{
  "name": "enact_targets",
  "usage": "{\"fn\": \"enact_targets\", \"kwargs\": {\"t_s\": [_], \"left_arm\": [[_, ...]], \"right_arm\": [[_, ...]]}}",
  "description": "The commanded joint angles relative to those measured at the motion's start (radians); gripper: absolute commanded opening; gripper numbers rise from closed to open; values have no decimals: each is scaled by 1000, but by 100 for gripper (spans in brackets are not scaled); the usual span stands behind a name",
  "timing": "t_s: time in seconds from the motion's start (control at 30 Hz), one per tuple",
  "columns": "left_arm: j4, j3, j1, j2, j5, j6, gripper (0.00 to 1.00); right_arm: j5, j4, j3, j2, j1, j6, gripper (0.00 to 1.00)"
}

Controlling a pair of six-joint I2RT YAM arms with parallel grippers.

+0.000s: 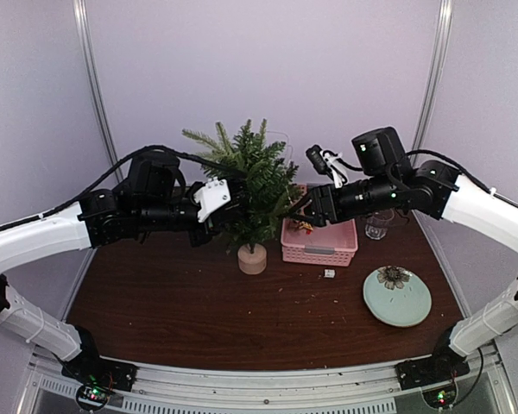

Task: Decorate the small christmas tree

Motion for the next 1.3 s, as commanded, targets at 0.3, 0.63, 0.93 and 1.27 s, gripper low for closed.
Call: {"fn": "enact_targets", "kwargs": {"t_s": [0.3, 0.63, 0.93, 1.27], "left_arm": [[30, 32, -27, 17, -7, 46, 0], [33, 29, -51, 21, -32, 57, 0], [41, 27, -60, 19, -43, 66, 0], [40, 24, -60, 14, -45, 73, 0]], "right_arm": [[-49, 85, 132, 4, 68, 18, 45], [-84, 92, 230, 106, 135, -11, 39], [-108, 91, 287, 197, 144, -9, 41], [-75, 80, 323, 251, 144, 0, 41]]}}
